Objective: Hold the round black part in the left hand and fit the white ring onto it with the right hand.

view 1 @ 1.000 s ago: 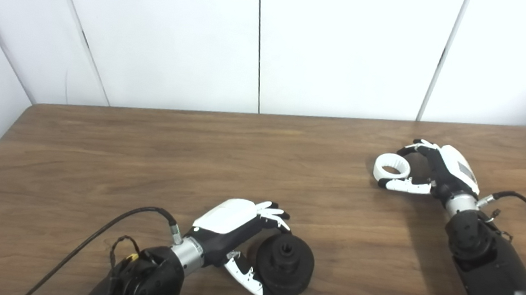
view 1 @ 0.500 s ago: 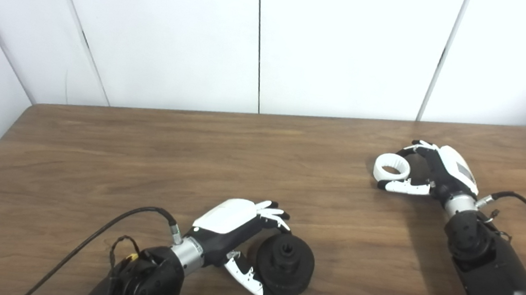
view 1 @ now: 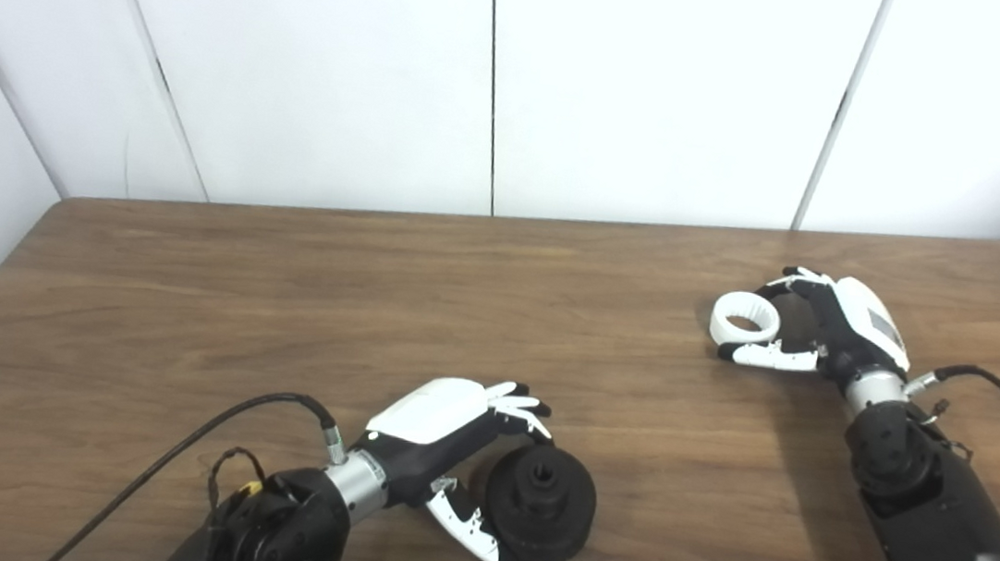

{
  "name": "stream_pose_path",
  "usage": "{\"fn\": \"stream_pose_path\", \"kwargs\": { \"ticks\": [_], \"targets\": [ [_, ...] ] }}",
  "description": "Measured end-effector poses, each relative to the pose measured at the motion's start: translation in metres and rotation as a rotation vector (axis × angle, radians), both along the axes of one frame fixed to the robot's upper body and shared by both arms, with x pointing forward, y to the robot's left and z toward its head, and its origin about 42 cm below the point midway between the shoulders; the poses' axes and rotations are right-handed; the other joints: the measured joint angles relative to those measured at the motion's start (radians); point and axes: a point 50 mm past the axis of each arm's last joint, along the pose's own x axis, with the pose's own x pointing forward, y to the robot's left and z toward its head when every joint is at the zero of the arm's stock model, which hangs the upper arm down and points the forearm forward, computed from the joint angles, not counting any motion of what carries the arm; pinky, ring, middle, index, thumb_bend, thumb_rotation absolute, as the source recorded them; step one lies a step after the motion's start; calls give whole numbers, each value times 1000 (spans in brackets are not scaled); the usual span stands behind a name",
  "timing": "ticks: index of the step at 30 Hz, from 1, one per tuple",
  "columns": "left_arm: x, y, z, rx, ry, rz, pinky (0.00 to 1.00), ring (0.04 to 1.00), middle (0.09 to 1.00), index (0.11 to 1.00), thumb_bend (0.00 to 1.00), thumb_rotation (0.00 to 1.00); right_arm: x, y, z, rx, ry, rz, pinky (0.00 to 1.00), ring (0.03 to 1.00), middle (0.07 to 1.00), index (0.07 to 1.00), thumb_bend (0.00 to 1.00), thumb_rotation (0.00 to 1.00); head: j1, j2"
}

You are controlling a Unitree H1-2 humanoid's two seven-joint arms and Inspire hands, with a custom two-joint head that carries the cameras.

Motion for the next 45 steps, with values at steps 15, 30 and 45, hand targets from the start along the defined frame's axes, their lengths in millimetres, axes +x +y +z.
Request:
{"fn": "stream_pose_path", "kwargs": {
  "ticks": [15,30,45],
  "targets": [
    [0,0,0,-3,1,0,878,986,923,705,923,214,0,0,0,9,-1,-1,892,959,899,607,819,309,-2,3],
    [0,0,0,-3,0,-1,876,986,921,700,926,203,0,1,1,34,-27,-3,881,952,885,492,521,158,-2,5],
    [0,0,0,-3,-1,-3,887,984,920,701,918,206,0,1,1,41,-31,-3,872,948,883,492,522,158,-5,2]
  ]
}}
